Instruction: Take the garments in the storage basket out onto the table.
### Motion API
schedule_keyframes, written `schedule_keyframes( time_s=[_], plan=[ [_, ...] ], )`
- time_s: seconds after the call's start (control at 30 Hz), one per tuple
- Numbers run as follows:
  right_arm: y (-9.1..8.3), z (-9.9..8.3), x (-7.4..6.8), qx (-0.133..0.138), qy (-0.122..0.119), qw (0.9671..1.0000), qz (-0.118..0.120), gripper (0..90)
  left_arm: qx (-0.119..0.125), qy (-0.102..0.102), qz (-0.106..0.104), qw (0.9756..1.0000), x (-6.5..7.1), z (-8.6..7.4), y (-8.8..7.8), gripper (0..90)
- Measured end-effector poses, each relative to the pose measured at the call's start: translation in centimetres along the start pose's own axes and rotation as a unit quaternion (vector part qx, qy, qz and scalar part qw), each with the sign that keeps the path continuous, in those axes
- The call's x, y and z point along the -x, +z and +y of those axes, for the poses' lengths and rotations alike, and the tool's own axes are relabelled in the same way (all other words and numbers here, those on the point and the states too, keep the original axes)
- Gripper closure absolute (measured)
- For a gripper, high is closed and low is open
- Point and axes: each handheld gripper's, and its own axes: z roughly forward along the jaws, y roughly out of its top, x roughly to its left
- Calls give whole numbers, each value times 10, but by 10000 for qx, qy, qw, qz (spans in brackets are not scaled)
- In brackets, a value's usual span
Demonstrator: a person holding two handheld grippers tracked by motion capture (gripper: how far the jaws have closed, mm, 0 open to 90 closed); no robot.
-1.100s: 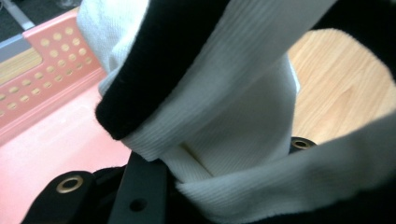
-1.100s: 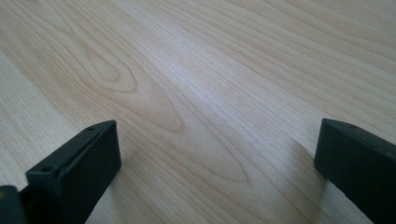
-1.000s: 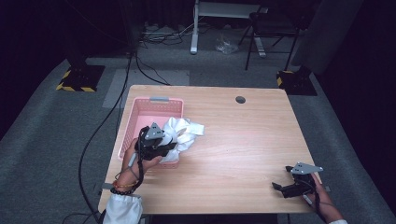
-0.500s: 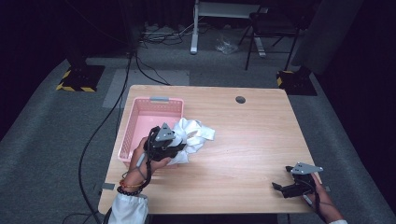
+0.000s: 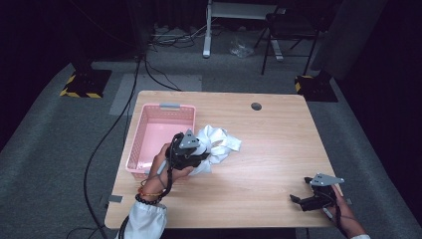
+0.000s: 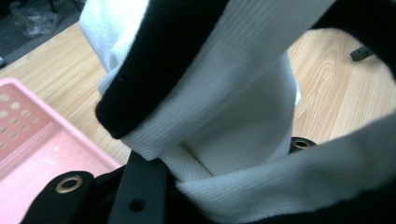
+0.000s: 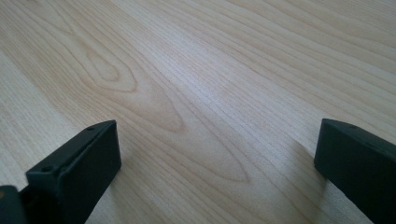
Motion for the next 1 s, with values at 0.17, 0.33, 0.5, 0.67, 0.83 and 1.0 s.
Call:
schedule_keyframes(
  time_s=[0.17,0.33,0.5,0.67,0.83,1.0],
  plan=[
    [0,0,0,-1,0,10000,0,6,-9,109,-70,9999,5,10,7,649],
    [0,0,0,-1,1,10000,1,6,10,157,-170,9997,9,18,14,649],
    [0,0,0,0,0,10000,1,6,7,225,-246,9994,14,25,22,649],
    [0,0,0,1,-4,10000,4,6,12,259,-375,9990,19,31,32,648],
    [0,0,0,1,-6,10000,6,6,-7,292,-446,9986,22,36,41,648],
    [0,0,0,0,-9,10000,9,6,-61,301,-521,9982,25,40,51,647]
  ],
)
